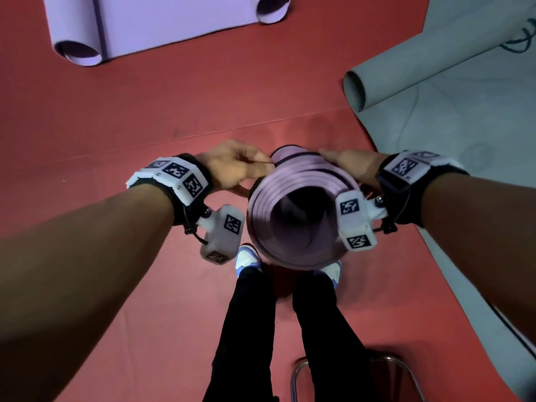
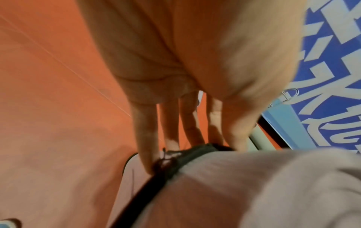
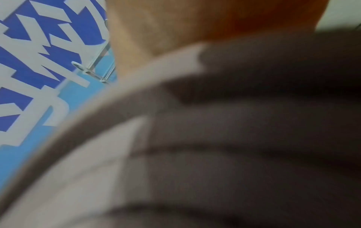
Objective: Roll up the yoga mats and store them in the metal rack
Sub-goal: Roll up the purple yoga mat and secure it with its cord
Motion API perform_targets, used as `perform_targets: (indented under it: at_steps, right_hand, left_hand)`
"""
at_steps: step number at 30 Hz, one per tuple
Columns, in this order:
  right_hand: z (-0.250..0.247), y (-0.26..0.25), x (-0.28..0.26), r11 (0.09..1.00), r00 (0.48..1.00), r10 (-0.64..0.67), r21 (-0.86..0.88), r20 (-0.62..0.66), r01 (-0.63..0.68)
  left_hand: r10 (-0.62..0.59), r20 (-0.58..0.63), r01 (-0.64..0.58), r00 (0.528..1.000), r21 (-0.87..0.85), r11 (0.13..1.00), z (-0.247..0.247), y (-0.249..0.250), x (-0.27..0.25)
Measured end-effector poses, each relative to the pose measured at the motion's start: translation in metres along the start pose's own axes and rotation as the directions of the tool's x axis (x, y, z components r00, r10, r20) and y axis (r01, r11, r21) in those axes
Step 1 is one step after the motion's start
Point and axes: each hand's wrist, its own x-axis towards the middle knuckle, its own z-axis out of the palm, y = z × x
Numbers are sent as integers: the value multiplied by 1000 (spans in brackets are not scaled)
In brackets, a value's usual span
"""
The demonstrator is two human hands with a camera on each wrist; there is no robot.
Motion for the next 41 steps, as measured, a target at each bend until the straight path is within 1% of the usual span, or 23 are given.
perform_targets:
  at_steps: [2, 4, 5, 6, 8, 9, 10, 12, 14, 16, 17, 18, 19, 21, 24, 26, 29, 30, 31, 34, 36, 39, 41]
  right_hand:
    - [-4, -9, -4, 1000, 1000, 3, -19, -6, -3]
    - [-7, -14, -8, 1000, 1000, -14, -4, 4, 14]
    - [-10, -13, -6, 1000, 1000, -10, 20, -20, 10]
    - [-16, -12, -6, 1000, 1000, 1, 16, -30, -1]
    - [-24, -13, -10, 999, 993, 42, 16, -109, -40]
    - [-29, -13, -11, 1000, 992, 30, -5, -121, -31]
    - [-32, -16, -12, 998, 995, -7, -56, -104, 2]
    - [-35, -24, -14, 959, 998, -63, -278, -30, 52]
    - [-29, -32, -14, 829, 988, -155, -545, -6, 127]
    - [-23, -33, -10, 654, 931, -364, -719, -30, 232]
    - [-19, -30, -6, 574, 896, -443, -778, -34, 255]
    - [-16, -30, -6, 507, 868, -494, -826, -44, 246]
    - [-13, -31, -5, 445, 846, -531, -865, -45, 233]
    - [-7, -40, -4, 366, 841, -541, -907, -26, 207]
    - [0, -58, -3, 307, 874, -486, -933, 15, 187]
    - [3, -63, -1, 291, 875, -484, -939, 19, 181]
    - [6, -64, 2, 350, 840, -541, -920, -44, 178]
    - [7, -65, 3, 393, 830, -552, -904, -84, 170]
    - [7, -66, 3, 446, 827, -546, -882, -135, 152]
    - [-4, -71, -4, 667, 821, -461, -741, -336, 72]
    - [-22, -87, -17, 799, 805, -369, -601, -464, 20]
    - [-60, -120, -40, 901, 769, -277, -434, -576, 0]
    - [-85, -143, -58, 949, 736, -242, -311, -633, 44]
  left_hand:
    - [41, -81, -39, 996, 34, 999, -1, 3, 2]
    - [68, -118, -45, 991, 185, 982, 3, 6, 5]
    - [75, -115, -42, 991, 273, 961, 4, 8, 5]
    - [67, -96, -26, 993, 381, 924, 6, 11, 6]
    - [58, -79, 3, 995, 618, 786, 5, 14, 8]
    - [43, -94, 33, 995, 683, 730, 4, 13, 10]
    - [15, -126, 78, 992, 701, 709, 3, 14, 12]
    - [-27, -172, 139, 985, 681, 719, 2, 12, 16]
    - [-46, -200, 158, 979, 592, 790, 5, 9, 20]
    - [-60, -161, 109, 985, 313, 943, 9, 3, 20]
    - [-85, -138, 104, 987, 136, 985, 10, 1, 19]
    - [-110, -111, 111, 988, -5, 994, 10, -1, 17]
    - [-125, -81, 119, 989, -72, 990, 9, -3, 16]
    - [-122, -30, 120, 992, -80, 990, 8, -5, 16]
    - [-109, -54, 107, 993, -25, 994, 7, -11, 19]
    - [-95, -97, 96, 991, 14, 995, 6, -16, 20]
    - [-11, -251, 50, 968, 153, 987, -3, -14, 19]
    - [-3, -288, 54, 958, 170, 984, -9, -11, 21]
    - [-14, -297, 54, 955, 128, 990, -15, -7, 21]
    - [-102, -237, 76, 966, -117, 990, -35, 8, 10]
    - [-126, -196, 108, 972, -99, 989, -57, 21, -4]
    - [-107, -170, 103, 980, -35, 994, -88, 52, -23]
    - [-54, -195, 36, 979, -98, 995, -103, 84, -37]
